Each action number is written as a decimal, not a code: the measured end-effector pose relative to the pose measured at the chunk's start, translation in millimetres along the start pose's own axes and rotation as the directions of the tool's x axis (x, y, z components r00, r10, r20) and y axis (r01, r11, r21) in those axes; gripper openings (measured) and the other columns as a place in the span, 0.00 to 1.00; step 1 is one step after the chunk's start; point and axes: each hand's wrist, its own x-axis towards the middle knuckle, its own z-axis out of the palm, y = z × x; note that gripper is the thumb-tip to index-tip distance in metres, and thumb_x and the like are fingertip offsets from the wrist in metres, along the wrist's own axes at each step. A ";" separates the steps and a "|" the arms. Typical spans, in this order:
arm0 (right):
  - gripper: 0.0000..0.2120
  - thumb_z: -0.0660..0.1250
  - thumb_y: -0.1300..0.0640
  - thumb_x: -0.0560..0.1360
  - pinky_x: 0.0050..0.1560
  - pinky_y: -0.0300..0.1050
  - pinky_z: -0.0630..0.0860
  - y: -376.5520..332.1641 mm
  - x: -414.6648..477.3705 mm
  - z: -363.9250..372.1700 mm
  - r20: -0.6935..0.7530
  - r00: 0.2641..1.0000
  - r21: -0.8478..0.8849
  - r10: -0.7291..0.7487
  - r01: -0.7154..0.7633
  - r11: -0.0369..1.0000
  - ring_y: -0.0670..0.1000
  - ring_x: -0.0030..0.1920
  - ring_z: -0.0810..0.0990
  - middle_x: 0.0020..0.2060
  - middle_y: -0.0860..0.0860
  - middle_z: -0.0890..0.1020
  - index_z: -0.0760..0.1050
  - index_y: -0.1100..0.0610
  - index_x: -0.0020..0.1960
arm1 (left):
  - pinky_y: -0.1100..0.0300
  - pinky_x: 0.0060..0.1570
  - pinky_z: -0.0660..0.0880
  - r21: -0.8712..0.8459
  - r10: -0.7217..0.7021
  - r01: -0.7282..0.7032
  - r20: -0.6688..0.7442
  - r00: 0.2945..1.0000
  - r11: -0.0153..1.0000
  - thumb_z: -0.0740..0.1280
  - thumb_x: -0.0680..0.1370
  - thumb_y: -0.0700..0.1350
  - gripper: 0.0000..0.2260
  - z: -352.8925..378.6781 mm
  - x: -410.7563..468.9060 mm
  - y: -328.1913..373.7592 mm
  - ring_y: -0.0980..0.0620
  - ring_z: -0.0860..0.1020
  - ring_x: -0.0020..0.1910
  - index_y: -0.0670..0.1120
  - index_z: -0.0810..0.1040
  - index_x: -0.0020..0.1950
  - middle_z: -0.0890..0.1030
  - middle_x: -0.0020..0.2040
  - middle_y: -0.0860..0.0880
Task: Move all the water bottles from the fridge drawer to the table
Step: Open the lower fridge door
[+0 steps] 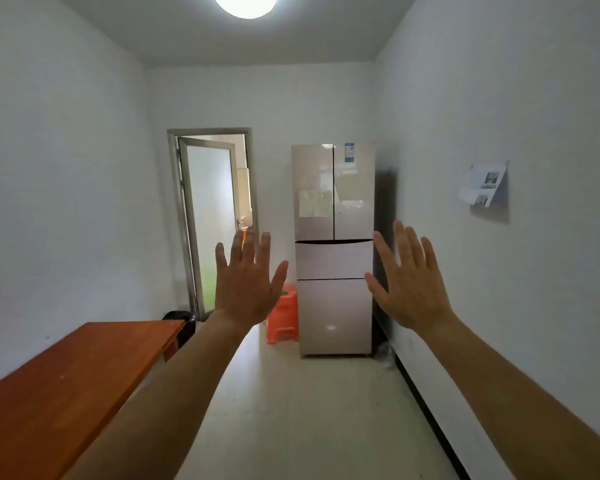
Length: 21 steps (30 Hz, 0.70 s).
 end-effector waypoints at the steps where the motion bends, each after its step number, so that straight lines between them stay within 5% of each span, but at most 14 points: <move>1: 0.37 0.51 0.35 0.79 0.78 0.62 0.48 0.5 0.1 9.8 0.020 1.000 0.001 -0.005 0.005 1.000 0.63 0.80 0.48 0.80 0.61 0.46 0.45 0.52 0.82 | 0.34 0.72 0.58 -0.008 -0.012 0.012 0.055 0.998 1.000 0.43 0.81 0.63 0.33 10.5 -0.1 1.8 0.39 0.63 0.76 0.46 0.65 0.77 0.66 0.76 0.40; 10: 0.39 0.53 0.35 0.78 0.77 0.63 0.52 54.6 55.3 157.2 -0.005 0.998 0.074 0.057 -0.057 0.996 0.64 0.79 0.50 0.80 0.62 0.48 0.45 0.52 0.82 | 0.36 0.73 0.57 0.052 0.007 -0.007 0.007 1.000 0.999 0.49 0.81 0.62 0.30 153.6 90.2 14.4 0.39 0.62 0.76 0.46 0.64 0.78 0.65 0.77 0.40; 21: 0.40 0.53 0.35 0.77 0.76 0.62 0.55 123.4 173.2 369.3 0.167 0.985 0.173 0.048 -0.077 0.982 0.64 0.79 0.51 0.80 0.61 0.47 0.44 0.51 0.82 | 0.34 0.73 0.52 0.093 0.037 -0.055 0.189 0.981 0.994 0.42 0.80 0.64 0.33 342.6 227.0 42.5 0.39 0.59 0.78 0.48 0.62 0.78 0.62 0.78 0.41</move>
